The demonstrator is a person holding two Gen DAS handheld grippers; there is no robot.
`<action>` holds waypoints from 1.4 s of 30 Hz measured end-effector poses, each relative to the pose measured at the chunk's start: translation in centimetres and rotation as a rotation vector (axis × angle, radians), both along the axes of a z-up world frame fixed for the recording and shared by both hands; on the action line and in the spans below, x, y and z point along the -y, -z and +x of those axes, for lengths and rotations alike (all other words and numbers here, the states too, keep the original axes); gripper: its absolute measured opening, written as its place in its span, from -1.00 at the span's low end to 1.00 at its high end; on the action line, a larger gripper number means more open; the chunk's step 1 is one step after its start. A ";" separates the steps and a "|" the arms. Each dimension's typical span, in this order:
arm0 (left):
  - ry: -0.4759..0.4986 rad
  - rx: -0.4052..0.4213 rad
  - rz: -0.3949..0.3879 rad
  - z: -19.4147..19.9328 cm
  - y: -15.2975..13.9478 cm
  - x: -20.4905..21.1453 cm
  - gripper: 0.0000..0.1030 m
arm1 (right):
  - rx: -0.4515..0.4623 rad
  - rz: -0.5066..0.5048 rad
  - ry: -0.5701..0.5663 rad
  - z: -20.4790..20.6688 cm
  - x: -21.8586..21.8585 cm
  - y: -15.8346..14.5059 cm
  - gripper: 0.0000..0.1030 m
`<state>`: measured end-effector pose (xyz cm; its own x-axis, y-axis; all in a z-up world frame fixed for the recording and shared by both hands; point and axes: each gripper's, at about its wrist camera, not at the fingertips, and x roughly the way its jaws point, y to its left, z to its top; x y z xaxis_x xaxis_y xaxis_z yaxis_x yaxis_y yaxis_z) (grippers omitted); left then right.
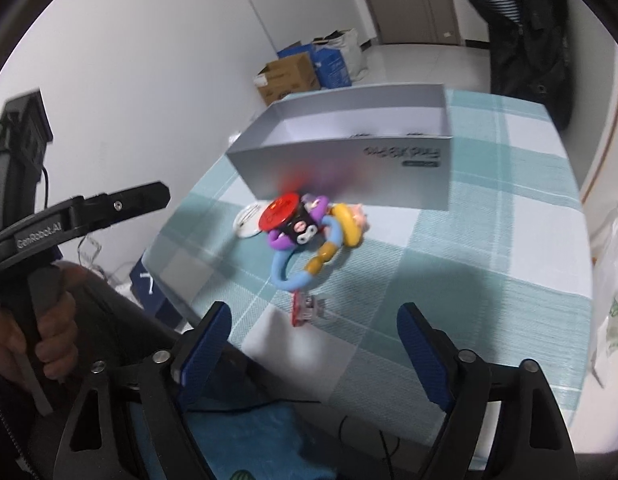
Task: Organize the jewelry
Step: 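Grasp the small red ring charm with the right tool while the left tool grasps the white round badge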
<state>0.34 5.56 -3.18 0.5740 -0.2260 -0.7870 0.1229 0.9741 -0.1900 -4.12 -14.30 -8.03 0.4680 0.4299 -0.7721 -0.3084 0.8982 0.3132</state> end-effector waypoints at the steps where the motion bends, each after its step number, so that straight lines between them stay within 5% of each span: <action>1: 0.001 0.007 0.004 -0.1 -0.1 0.0 0.57 | -0.002 -0.010 -0.007 0.1 -0.3 0.2 0.54; 10: 0.009 0.041 0.033 -0.3 -0.6 0.2 0.57 | 0.001 -0.096 -0.034 0.2 -2.2 1.0 0.30; 18: -0.011 0.032 0.036 0.0 -0.5 0.0 0.57 | -0.015 -0.097 -0.014 0.4 -1.6 1.1 -0.45; 23: -0.053 0.003 0.045 0.5 0.0 -0.8 0.57 | -0.023 -0.098 -0.011 0.5 -1.4 1.1 -0.45; 29: -0.067 -0.132 0.066 1.5 2.2 -1.3 0.57 | -0.048 -0.001 0.049 0.8 0.8 0.2 -0.46; 42: 0.047 -0.184 0.205 3.2 4.5 2.3 0.57 | -0.054 0.073 0.127 1.9 3.8 -0.5 -0.46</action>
